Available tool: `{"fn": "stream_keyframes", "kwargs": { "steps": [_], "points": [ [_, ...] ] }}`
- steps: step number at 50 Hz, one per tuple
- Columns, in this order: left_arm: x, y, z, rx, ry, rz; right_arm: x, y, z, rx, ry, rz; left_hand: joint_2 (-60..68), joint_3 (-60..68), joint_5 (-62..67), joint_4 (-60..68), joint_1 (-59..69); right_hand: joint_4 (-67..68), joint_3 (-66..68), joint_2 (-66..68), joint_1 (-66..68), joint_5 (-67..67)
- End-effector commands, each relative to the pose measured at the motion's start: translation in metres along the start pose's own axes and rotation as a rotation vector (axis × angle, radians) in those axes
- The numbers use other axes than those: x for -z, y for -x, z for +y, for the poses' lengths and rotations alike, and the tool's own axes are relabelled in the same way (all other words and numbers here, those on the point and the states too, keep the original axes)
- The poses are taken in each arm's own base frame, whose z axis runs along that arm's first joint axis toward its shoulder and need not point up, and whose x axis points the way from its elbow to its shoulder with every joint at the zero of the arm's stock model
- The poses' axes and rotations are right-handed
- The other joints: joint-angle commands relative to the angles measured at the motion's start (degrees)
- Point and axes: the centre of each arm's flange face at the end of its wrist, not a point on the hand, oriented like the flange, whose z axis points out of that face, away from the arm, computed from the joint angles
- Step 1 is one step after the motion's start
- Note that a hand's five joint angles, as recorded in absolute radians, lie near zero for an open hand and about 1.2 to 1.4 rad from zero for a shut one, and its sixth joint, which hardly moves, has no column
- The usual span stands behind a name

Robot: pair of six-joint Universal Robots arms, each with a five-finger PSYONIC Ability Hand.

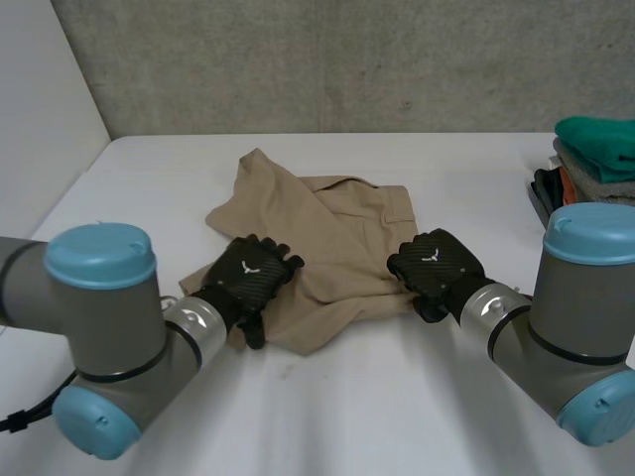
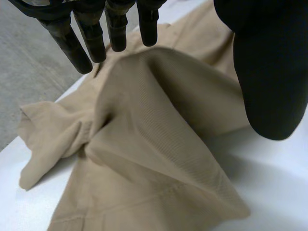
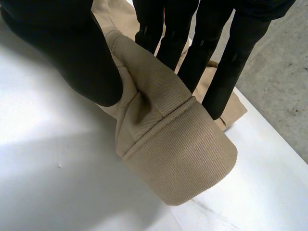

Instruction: Fold the laundry.

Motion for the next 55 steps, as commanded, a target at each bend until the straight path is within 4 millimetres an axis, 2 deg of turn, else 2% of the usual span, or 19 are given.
{"fn": "stream_keyframes", "kwargs": {
  "steps": [1,3,4,5,11,15,16,19,20,23,27,31,33,36,41,47,52,54,55],
  "points": [
    [-0.024,0.004,0.016,-0.067,0.05,-0.04,0.002,0.001,0.0,0.002,0.009,-0.005,28.18,28.05,27.08,28.44,28.65,11.77,12.84,12.63,19.5,15.38],
    [-0.028,0.008,0.019,-0.076,0.062,-0.064,0.003,0.001,0.002,-0.001,0.017,-0.006,45.66,45.52,44.56,45.91,46.12,11.77,12.84,12.63,19.5,15.38],
    [-0.031,0.013,0.019,-0.081,0.068,-0.09,0.004,0.0,0.004,-0.005,0.027,-0.006,62.9,62.76,61.8,63.16,63.36,11.77,12.84,12.63,19.5,15.38],
    [-0.032,0.016,0.018,-0.079,0.067,-0.101,0.004,0.0,0.004,-0.004,0.029,-0.005,68.22,68.08,67.12,68.47,68.68,11.77,12.84,12.63,19.5,15.38],
    [-0.018,0.019,-0.005,-0.074,0.02,-0.125,0.02,0.0,-0.002,0.005,0.057,-0.019,68.27,68.13,67.17,68.53,68.73,11.77,12.84,12.63,19.5,15.38],
    [0.022,0.018,-0.052,-0.073,-0.09,-0.115,0.044,-0.014,-0.033,0.046,0.008,0.012,68.27,68.13,67.17,68.53,68.73,11.77,12.84,12.63,19.5,15.38],
    [0.046,0.024,-0.08,-0.069,-0.166,-0.138,0.055,-0.024,-0.052,0.065,-0.043,0.049,68.27,68.13,67.17,68.53,68.73,11.77,12.84,12.63,19.5,15.38],
    [0.087,0.039,-0.125,-0.05,-0.312,-0.196,0.073,-0.04,-0.089,0.091,-0.151,0.11,68.27,68.13,67.17,68.53,68.73,11.77,12.84,12.63,19.5,15.38],
    [0.115,0.051,-0.155,-0.036,-0.417,-0.239,0.086,-0.051,-0.116,0.104,-0.236,0.159,68.27,68.13,67.17,68.53,68.73,11.77,12.84,12.63,19.5,15.38],
    [0.174,0.071,-0.21,0.002,-0.636,-0.307,0.109,-0.073,-0.163,0.093,-0.374,0.24,68.27,68.13,67.17,68.53,68.73,11.77,12.84,12.63,19.5,15.38],
    [0.193,0.095,-0.242,0.051,-0.709,-0.331,0.108,-0.1,-0.195,0.029,-0.462,0.289,68.27,68.13,67.17,68.53,68.73,11.77,12.84,12.63,19.5,15.38],
    [0.158,0.128,-0.245,0.113,-0.622,-0.341,0.094,-0.12,-0.221,-0.034,-0.534,0.347,68.27,68.13,67.17,68.53,68.73,11.77,12.84,12.63,19.5,15.38],
    [0.127,0.143,-0.237,0.149,-0.559,-0.34,0.082,-0.123,-0.221,-0.044,-0.531,0.353,68.27,68.13,67.17,68.53,68.73,11.77,12.84,12.63,19.5,15.38],
    [0.098,0.15,-0.226,0.165,-0.507,-0.33,0.057,-0.124,-0.213,-0.054,-0.496,0.359,68.27,68.13,67.17,68.53,68.73,11.77,12.84,12.63,19.5,15.38],
    [0.026,0.144,-0.182,0.2,-0.356,-0.263,0.003,-0.101,-0.176,-0.079,-0.39,0.307,68.27,68.13,67.17,68.53,68.73,11.77,12.84,12.63,19.5,15.38],
    [-0.032,0.134,-0.128,0.227,-0.225,-0.216,-0.037,-0.081,-0.136,-0.071,-0.307,0.302,68.27,68.13,67.17,68.53,68.73,11.77,12.84,12.63,19.5,15.38],
    [-0.078,0.131,-0.088,0.235,-0.191,-0.221,-0.072,-0.081,-0.1,-0.038,-0.255,0.379,68.27,68.13,67.17,68.53,68.73,11.77,12.84,12.63,19.5,15.38],
    [-0.096,0.129,-0.073,0.237,-0.185,-0.229,-0.088,-0.083,-0.084,-0.021,-0.241,0.411,31.13,30.99,30.03,31.39,31.59,2.25,3.33,3.12,9.99,5.87],
    [-0.1,0.129,-0.07,0.24,-0.184,-0.235,-0.093,-0.083,-0.079,-0.017,-0.238,0.412,11.3,11.16,10.2,11.56,11.76,-20.99,-19.91,-20.12,-13.26,-17.37]
  ]
}}
